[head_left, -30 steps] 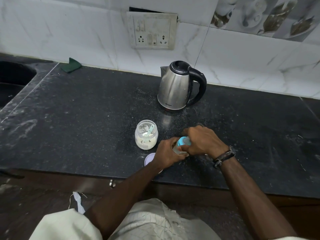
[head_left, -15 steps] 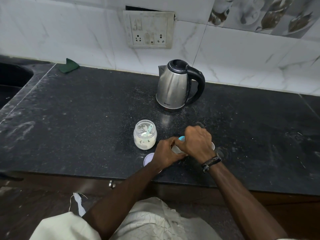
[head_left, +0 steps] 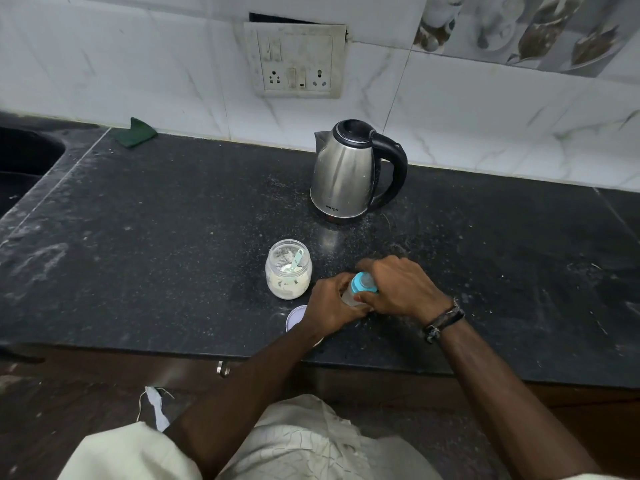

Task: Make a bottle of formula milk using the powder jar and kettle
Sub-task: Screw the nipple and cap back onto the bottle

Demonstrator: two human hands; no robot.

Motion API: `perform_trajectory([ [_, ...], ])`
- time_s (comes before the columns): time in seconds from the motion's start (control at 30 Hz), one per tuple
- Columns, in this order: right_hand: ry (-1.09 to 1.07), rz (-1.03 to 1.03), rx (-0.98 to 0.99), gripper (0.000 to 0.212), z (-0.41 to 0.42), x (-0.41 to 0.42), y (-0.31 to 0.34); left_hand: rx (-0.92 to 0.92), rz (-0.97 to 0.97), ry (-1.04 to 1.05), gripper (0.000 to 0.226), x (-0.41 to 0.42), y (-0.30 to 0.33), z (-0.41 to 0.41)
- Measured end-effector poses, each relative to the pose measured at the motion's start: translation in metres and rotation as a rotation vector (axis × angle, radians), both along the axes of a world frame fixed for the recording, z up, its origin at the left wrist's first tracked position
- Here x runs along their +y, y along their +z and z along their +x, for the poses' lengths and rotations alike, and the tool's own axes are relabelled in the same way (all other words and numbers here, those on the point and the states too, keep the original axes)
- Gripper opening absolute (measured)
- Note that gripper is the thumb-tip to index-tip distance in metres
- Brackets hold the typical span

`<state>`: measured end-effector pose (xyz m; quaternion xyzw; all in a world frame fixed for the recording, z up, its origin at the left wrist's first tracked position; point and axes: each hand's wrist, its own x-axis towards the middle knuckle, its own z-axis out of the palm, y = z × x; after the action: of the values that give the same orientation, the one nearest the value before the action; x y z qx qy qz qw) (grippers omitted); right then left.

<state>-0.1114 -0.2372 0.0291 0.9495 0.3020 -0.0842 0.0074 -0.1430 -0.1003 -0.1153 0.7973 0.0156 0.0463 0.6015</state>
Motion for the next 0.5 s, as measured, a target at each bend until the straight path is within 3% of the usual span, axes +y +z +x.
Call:
perform_trajectory([
  [0.2,-0.062,0.103,-0.039,0.045,0.007,-0.003,-0.007,-0.014,0.01,0.012,0.068,-0.002,0.009,-0.004],
  [0.5,-0.356,0.256,-0.17,0.048,-0.015,0.011,-0.026,-0.06,0.086,0.054,0.062,-0.006,0.009,-0.007],
])
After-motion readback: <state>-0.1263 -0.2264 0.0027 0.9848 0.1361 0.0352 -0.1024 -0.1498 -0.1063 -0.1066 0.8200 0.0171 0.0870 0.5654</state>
